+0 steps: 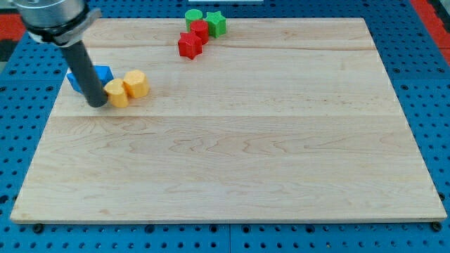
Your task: Move the yellow heart along with the yellow hexagon a bit down and left
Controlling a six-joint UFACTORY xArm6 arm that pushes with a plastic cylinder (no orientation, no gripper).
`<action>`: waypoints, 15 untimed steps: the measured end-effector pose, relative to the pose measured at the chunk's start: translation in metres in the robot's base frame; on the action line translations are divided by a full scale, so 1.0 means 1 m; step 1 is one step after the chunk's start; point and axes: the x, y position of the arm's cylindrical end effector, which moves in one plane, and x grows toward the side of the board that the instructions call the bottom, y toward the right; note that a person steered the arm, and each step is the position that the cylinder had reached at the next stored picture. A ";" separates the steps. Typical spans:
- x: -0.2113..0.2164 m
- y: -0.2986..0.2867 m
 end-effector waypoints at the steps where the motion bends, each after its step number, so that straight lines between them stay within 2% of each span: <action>1: -0.003 0.026; 3: -0.016 0.065; 4: -0.001 0.159; 5: -0.039 0.174; 6: -0.082 0.171; 8: -0.099 0.111; 9: -0.103 0.081; 11: -0.088 0.068; 15: -0.087 0.010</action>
